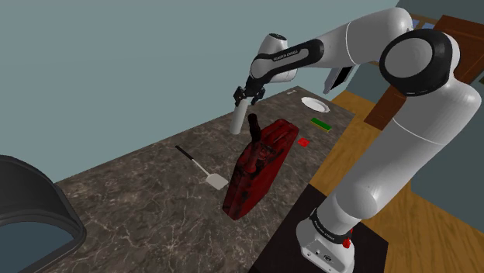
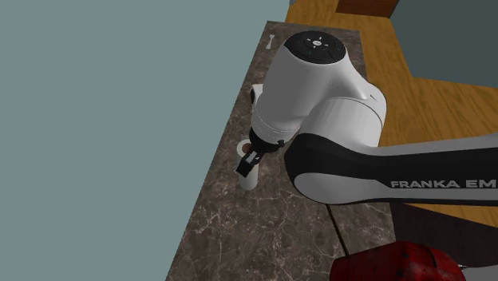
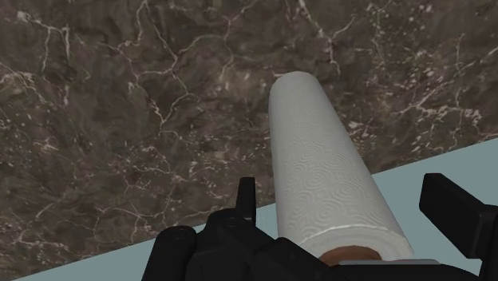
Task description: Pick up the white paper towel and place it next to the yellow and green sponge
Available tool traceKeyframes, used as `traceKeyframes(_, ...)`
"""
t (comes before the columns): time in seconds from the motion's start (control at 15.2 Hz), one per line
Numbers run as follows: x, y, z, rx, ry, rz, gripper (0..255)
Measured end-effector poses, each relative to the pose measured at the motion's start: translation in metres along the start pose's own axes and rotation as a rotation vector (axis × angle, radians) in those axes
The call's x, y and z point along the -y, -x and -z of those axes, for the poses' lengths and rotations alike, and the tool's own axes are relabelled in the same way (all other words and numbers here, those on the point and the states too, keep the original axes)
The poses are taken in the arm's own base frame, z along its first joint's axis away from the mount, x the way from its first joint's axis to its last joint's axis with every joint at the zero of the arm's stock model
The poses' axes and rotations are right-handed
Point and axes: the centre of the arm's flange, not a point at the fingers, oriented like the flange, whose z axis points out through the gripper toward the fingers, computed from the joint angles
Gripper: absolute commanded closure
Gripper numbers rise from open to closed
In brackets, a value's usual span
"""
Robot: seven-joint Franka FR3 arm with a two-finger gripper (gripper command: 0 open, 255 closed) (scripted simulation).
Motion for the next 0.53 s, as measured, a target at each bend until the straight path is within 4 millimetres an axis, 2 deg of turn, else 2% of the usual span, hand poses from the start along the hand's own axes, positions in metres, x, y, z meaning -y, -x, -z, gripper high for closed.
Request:
traceKeyframes(0.07, 0.0, 0.0, 0.0, 0.0, 0.0, 0.0, 0)
traceKeyframes(0.13, 0.0, 0.0, 0.0, 0.0, 0.0, 0.0, 255)
traceKeyframes(0.53, 0.0, -0.0002, 0.0002, -0.001, 0.0, 0.0, 255)
